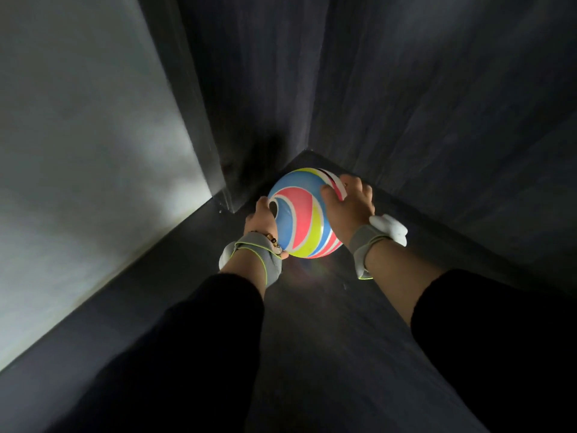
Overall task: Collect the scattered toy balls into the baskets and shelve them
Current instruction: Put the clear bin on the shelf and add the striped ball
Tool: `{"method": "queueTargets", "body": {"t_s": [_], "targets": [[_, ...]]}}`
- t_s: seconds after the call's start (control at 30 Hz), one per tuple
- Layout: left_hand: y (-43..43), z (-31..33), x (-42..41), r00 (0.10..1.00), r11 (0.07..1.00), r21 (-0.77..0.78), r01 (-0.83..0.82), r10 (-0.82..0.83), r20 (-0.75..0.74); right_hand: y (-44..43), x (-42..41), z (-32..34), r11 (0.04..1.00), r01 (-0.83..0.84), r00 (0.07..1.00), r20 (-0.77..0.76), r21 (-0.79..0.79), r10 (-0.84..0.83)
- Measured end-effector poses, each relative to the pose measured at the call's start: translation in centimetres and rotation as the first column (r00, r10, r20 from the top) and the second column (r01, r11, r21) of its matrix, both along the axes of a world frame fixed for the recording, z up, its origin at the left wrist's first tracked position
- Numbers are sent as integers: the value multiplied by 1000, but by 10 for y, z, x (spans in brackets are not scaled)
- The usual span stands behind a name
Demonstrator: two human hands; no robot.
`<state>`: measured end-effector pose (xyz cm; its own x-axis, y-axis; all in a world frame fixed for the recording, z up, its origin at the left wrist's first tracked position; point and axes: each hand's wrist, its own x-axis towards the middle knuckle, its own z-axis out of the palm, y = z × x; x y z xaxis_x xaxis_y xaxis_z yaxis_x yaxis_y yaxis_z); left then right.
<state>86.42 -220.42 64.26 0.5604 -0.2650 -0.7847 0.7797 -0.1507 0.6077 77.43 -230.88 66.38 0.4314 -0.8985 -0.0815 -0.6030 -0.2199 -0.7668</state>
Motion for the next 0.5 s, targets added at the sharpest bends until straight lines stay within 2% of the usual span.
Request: {"method": "queueTargets", "body": {"t_s": [0.2,0.33,0.37,0.5], "targets": [[-49,29,-78,970,984,12,179,-179,163,-26,-103,42,992,122,991,60,21,-123],[-93,61,-172,900,935,48,352,-352,257,-53,-219,69,963,266,960,85,38,-268],[-98,64,-181,887,926,47,374,-372,273,-55,-226,72,957,288,953,84,41,-291],[-134,93,-301,790,849,30,527,-502,352,-77,-350,93,898,437,891,116,50,-440]]}}
